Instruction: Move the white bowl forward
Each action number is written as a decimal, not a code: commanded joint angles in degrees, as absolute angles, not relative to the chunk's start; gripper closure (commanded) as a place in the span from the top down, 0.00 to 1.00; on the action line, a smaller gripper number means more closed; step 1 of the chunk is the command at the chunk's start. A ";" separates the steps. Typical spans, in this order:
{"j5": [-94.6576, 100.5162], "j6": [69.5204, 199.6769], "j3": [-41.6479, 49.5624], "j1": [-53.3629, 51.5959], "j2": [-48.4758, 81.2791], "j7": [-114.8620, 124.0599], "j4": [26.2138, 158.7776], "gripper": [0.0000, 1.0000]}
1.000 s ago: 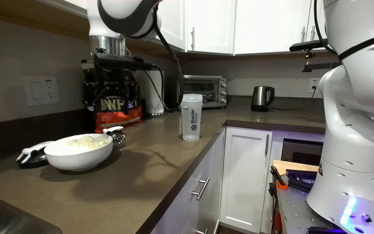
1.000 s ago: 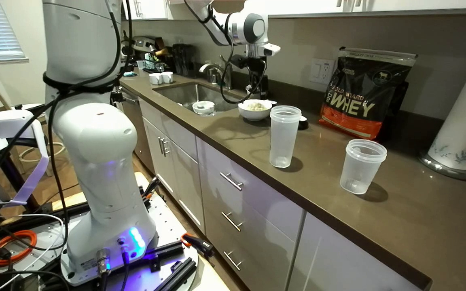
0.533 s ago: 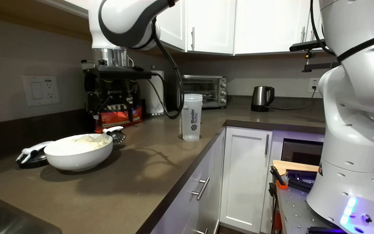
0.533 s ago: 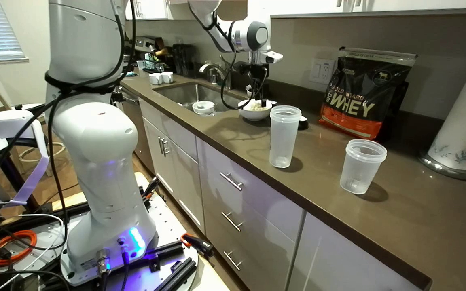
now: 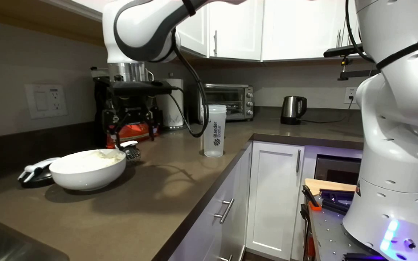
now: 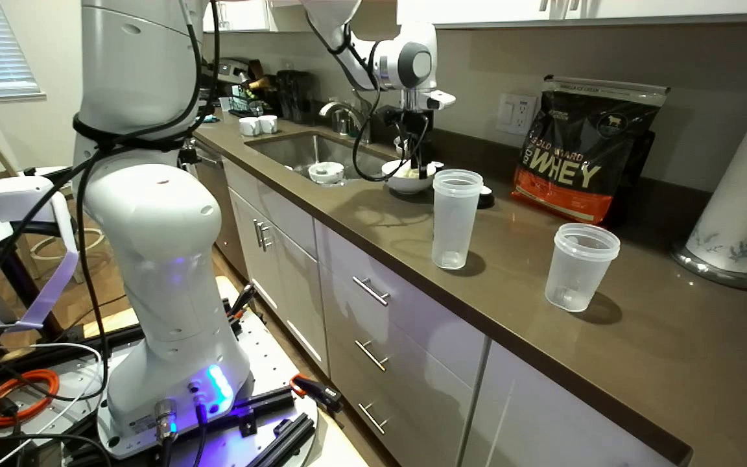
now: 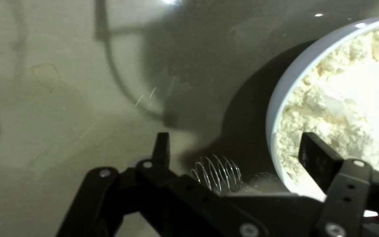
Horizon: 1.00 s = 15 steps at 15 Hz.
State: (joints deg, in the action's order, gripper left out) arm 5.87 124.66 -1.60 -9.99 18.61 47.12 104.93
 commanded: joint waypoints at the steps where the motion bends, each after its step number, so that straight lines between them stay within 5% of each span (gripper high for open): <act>1: 6.54 125.92 -0.96 -10.84 18.94 49.76 106.00 1.00; 15: 7.00 125.14 -0.48 -11.52 19.60 50.70 106.88 1.00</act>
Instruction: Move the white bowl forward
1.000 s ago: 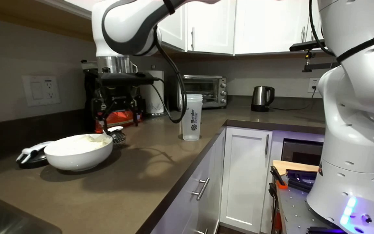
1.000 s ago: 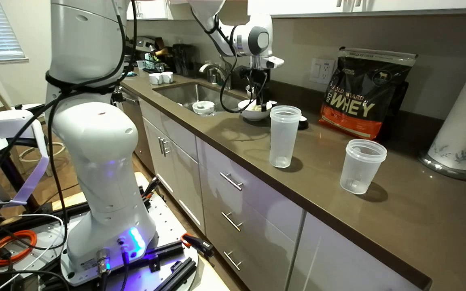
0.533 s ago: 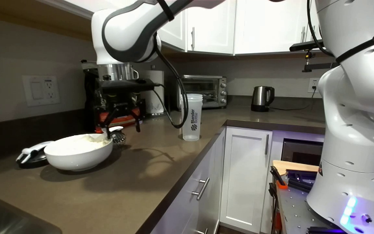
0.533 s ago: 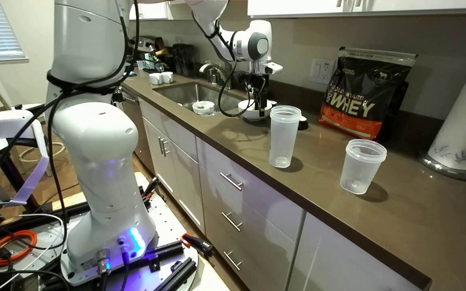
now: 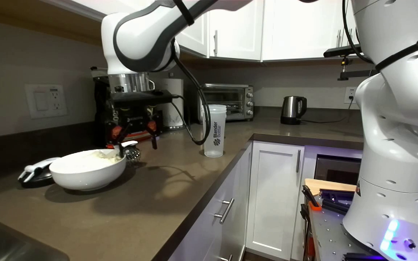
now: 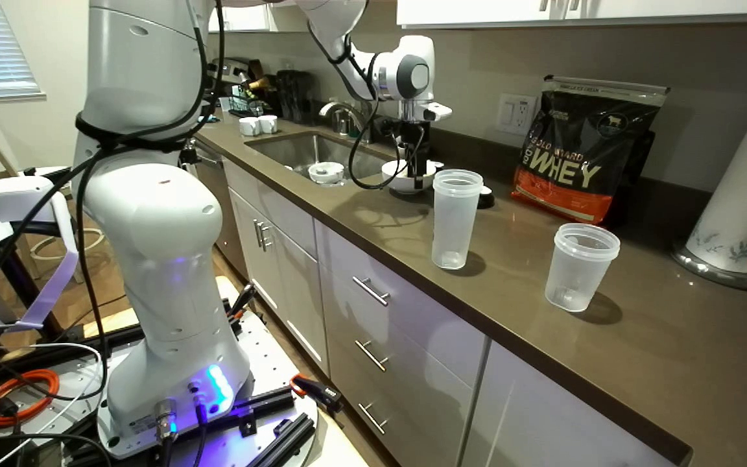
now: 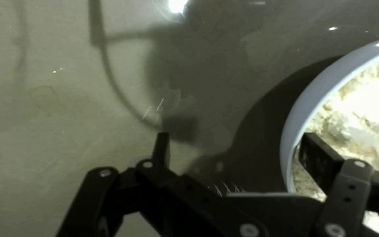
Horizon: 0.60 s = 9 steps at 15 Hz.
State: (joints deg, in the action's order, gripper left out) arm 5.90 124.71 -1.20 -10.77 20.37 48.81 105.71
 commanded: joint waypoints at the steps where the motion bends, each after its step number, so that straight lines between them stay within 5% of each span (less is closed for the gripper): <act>1: 7.00 125.05 -0.45 -11.50 19.45 50.71 107.10 1.00; 9: 7.09 125.13 -0.15 -11.38 18.41 51.00 108.58 1.00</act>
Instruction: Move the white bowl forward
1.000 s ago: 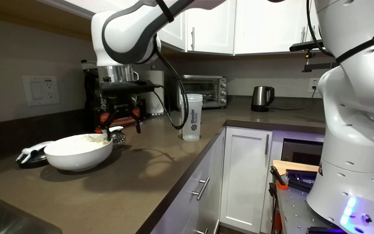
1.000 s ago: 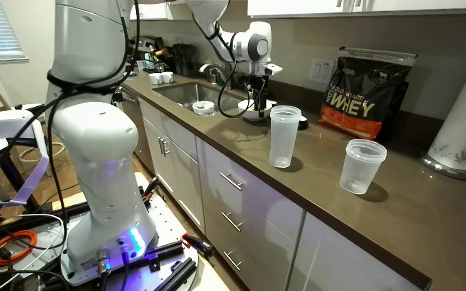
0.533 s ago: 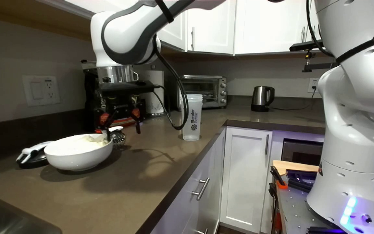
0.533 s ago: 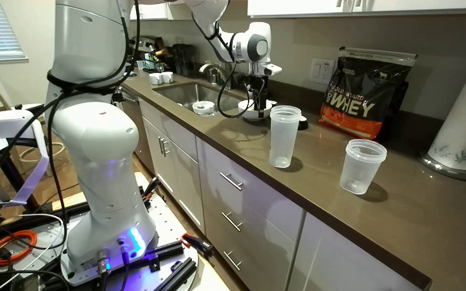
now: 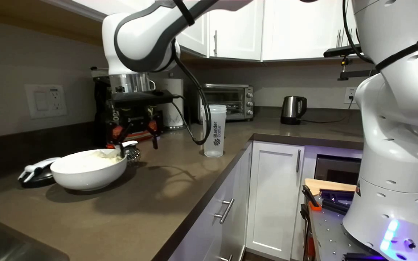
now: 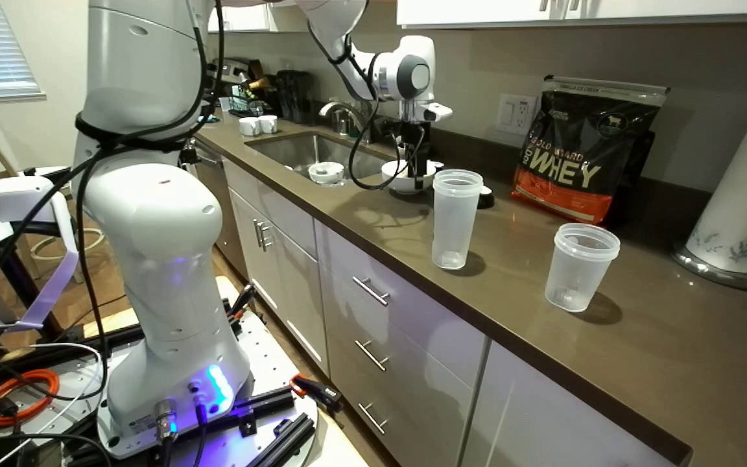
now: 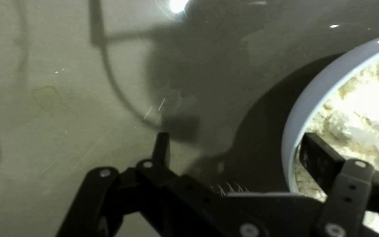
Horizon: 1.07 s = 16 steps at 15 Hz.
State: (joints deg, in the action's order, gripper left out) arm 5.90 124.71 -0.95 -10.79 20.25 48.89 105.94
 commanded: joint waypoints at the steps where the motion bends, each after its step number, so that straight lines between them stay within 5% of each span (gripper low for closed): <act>1: 7.09 125.10 -0.10 -11.37 18.23 51.02 108.83 1.00; 16: 6.88 124.70 -0.76 -11.71 14.01 52.27 114.52 1.00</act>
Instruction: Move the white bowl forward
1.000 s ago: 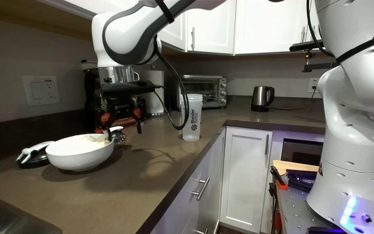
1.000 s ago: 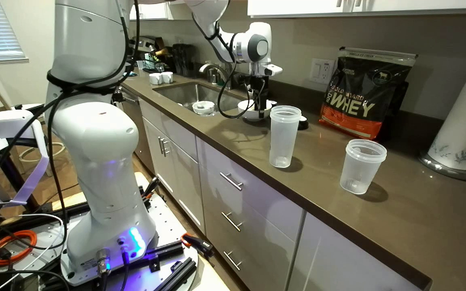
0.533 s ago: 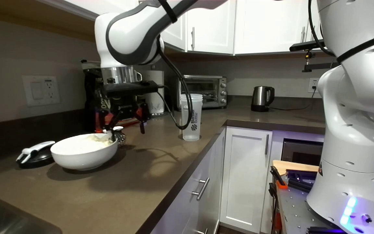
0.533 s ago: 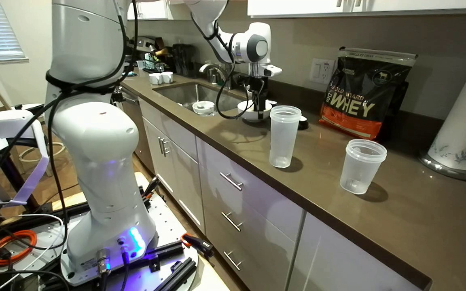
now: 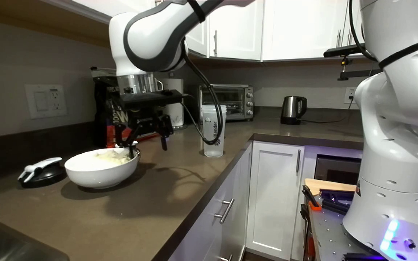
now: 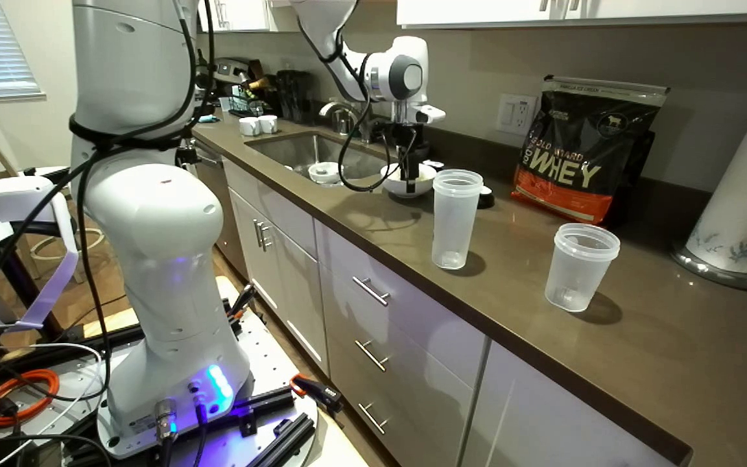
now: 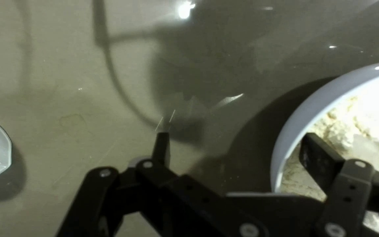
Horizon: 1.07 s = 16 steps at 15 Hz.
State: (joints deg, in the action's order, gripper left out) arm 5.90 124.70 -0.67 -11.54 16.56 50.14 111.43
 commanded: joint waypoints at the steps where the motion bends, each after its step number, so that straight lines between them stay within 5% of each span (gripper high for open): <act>1: 6.94 124.67 -0.79 -11.68 13.73 52.44 114.87 1.00; 16: 6.59 125.00 -1.96 -11.28 8.68 53.03 121.56 1.00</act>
State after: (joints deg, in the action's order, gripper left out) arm 5.90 124.70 -1.16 -11.54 11.62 51.19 118.17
